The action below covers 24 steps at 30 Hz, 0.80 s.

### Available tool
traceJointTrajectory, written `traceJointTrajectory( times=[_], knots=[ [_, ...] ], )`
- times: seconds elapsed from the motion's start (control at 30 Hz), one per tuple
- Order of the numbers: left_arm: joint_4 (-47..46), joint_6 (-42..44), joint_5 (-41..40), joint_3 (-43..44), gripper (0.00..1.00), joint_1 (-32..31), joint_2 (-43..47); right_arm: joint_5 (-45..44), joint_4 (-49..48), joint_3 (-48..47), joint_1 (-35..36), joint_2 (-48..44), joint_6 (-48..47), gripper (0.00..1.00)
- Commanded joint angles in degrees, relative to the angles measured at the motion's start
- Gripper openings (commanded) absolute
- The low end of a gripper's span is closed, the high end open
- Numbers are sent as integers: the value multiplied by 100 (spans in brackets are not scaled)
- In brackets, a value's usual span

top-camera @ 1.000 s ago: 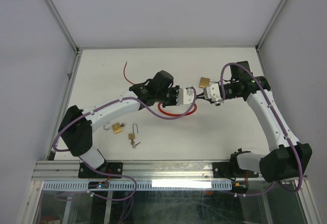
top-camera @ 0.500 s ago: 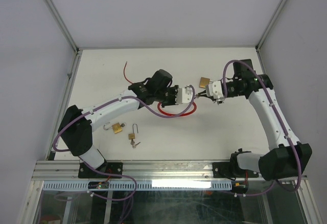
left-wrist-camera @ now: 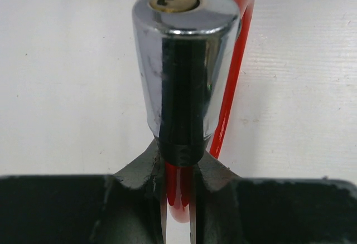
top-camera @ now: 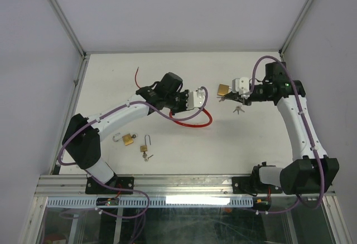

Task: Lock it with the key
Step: Place the lock at the center of the board.

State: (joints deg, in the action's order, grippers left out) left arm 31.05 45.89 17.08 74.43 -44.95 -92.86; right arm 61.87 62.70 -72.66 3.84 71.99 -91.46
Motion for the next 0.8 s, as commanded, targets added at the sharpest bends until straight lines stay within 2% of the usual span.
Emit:
traceJointTrajectory(
  times=[0.0, 0.17, 0.23, 0.4, 0.6, 0.77],
  knots=[
    [15, -628, 198, 180, 0, 54, 196, 539, -1529, 289, -446, -5, 2210, 0],
    [-466, -1706, 644, 333, 0, 260, 291, 527, -3509, 1365, -845, -199, 4308, 0],
    [-713, -2203, 832, 354, 0, 403, 339, 418, -3841, 1571, -967, -165, 4903, 0],
    [-1751, -3582, 1088, 108, 0, 753, 363, 426, -3960, 1759, -1210, 45, 5461, 0],
    [-3264, -4802, 1283, -504, 0, 1235, 113, 457, -4034, 2046, -1247, 154, 5607, 0],
    [-3772, -5712, 1372, -162, 0, 1701, -495, 445, -4030, 2151, -1246, 280, 5638, 0]
  ],
)
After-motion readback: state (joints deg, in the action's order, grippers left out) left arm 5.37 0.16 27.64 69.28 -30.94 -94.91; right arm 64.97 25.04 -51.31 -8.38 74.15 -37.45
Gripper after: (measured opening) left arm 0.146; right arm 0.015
